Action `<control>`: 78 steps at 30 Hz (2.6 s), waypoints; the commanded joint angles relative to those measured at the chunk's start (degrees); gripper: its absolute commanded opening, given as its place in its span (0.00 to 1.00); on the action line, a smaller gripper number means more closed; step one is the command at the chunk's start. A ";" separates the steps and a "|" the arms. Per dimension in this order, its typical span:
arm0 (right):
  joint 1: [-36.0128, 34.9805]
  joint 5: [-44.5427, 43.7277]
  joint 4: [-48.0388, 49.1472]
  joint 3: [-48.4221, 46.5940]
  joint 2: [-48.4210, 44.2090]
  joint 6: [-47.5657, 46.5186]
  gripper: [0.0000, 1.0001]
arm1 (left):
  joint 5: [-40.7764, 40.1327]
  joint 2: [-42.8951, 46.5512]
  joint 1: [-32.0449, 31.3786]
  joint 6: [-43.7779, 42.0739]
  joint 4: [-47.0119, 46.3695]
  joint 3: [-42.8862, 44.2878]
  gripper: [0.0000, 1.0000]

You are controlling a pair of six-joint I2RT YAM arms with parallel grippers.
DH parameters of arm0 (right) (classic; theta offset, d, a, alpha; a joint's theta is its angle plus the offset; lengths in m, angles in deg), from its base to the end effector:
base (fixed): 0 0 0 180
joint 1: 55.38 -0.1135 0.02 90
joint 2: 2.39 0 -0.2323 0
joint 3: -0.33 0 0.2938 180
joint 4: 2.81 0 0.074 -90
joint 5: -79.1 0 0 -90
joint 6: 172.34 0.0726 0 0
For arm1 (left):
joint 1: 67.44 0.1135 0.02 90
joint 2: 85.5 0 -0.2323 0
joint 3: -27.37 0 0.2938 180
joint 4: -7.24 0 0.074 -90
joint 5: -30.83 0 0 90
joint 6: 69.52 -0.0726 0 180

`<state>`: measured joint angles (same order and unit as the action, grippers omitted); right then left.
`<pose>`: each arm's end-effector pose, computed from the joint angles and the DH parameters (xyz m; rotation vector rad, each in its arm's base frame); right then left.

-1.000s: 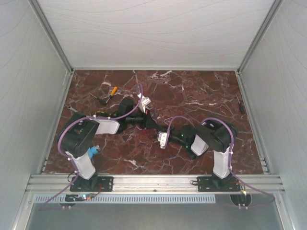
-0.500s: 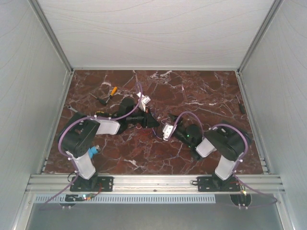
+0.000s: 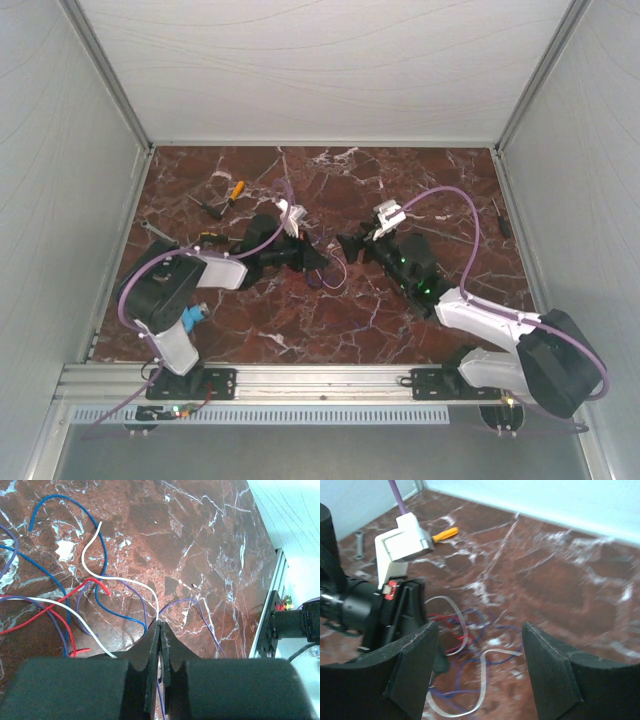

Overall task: Zip-tie the wires
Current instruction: Tie the cable at the center of the board.

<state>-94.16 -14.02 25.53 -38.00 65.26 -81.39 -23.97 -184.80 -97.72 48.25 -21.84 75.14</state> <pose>0.2631 0.2063 0.1820 -0.4810 1.5365 0.4964 0.2928 -0.2194 0.0618 0.4823 2.0508 -1.2404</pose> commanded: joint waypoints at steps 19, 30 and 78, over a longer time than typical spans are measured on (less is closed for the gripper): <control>-7.75 -0.51 5.11 0.40 17.26 33.73 0.37 | -10.50 4.96 -0.39 10.52 -0.89 -1.28 0.00; -8.06 -2.24 8.17 -2.59 22.92 32.33 0.34 | -10.37 5.03 -0.39 11.16 -0.55 -1.09 0.00; -11.51 -13.32 12.17 -2.36 28.65 29.58 0.00 | -13.08 5.17 2.32 10.08 1.14 0.72 0.00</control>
<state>-105.09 -23.17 35.60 -40.75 92.91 -50.29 -36.02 -179.71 -97.15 59.51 -19.89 73.52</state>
